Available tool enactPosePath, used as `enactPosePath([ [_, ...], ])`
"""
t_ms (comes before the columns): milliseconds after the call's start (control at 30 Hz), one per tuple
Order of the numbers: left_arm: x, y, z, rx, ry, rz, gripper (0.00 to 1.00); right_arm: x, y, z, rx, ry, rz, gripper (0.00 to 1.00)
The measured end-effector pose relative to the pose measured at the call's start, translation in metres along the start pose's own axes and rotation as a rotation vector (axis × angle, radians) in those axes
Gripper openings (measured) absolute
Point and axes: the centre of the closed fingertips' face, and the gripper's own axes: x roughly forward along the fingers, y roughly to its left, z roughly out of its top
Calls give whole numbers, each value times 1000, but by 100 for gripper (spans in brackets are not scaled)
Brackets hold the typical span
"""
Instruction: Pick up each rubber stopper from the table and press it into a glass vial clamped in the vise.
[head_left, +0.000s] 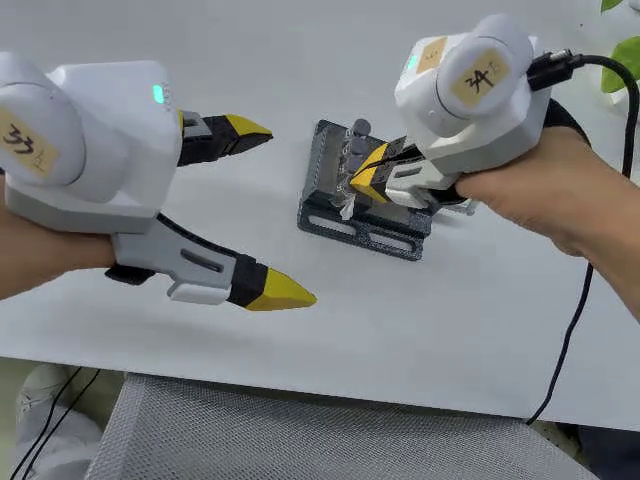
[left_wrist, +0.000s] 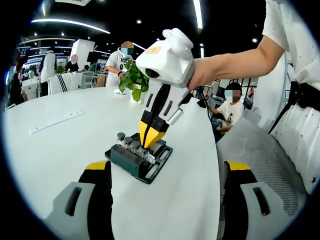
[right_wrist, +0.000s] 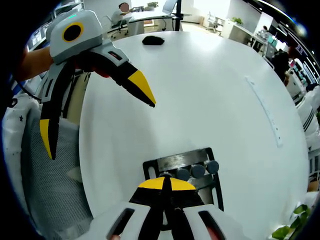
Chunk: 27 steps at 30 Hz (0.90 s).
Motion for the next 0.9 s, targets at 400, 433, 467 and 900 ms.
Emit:
enactPosePath([
  [400,0,2,-1,-5,-2,3,92,1,-2,-1,-16,23,23,0],
  [433,1,2,-1,-5,-2,2,92,1,-1,-1,-19,26,23,0],
  [467,1,2,-1,-3,-2,2,92,1,-2,-1,-21,28,23,0],
  [900,1,3,0,-5,-5,5,91,3,0,-1,-24,42,16,0],
])
